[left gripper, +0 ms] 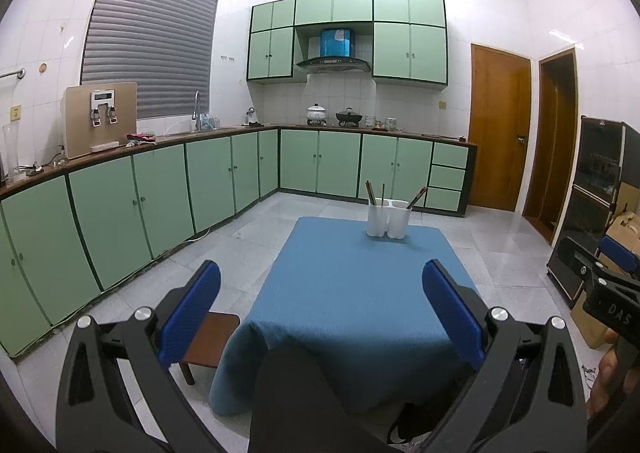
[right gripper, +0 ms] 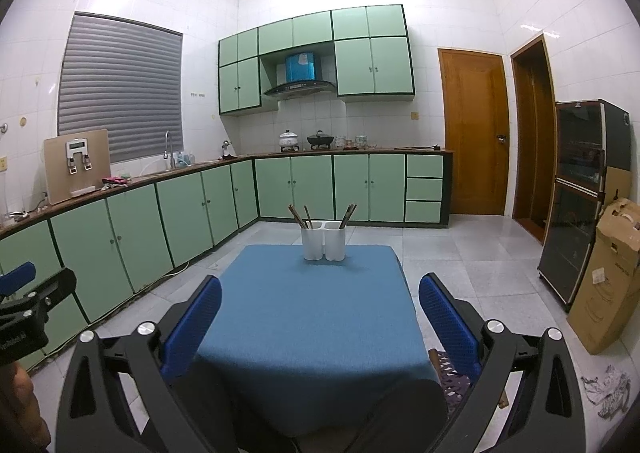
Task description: Organize utensils
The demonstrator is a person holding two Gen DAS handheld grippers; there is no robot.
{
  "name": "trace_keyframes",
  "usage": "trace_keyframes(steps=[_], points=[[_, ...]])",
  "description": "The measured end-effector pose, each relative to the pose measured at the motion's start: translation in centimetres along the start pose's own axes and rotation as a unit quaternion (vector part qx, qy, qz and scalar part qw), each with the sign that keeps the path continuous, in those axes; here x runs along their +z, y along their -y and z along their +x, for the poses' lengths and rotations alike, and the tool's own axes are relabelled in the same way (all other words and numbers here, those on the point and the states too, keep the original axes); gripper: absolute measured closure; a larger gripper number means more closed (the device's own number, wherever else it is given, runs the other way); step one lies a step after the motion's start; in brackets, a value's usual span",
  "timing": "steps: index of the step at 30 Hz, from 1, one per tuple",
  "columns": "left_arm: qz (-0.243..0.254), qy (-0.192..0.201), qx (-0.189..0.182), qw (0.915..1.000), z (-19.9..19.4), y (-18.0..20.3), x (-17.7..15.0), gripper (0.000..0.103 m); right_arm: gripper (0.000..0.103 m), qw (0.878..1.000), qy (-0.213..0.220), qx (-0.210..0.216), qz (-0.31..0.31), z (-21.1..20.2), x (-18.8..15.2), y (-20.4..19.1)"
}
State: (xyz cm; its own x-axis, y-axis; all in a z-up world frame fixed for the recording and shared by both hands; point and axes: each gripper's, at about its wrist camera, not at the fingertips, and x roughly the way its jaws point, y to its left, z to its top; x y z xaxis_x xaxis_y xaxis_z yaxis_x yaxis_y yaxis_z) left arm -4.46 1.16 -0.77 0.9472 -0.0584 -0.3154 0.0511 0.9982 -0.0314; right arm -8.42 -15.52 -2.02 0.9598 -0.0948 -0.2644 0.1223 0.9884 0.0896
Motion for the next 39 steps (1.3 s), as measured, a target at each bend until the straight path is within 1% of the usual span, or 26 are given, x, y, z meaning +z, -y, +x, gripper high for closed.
trace_keyframes(steps=[39], points=[[0.0, -0.001, 0.0, 1.0, 0.05, 0.1, -0.09, 0.005, 0.006, 1.0, -0.001, 0.001, 0.004, 0.0, 0.17, 0.19]])
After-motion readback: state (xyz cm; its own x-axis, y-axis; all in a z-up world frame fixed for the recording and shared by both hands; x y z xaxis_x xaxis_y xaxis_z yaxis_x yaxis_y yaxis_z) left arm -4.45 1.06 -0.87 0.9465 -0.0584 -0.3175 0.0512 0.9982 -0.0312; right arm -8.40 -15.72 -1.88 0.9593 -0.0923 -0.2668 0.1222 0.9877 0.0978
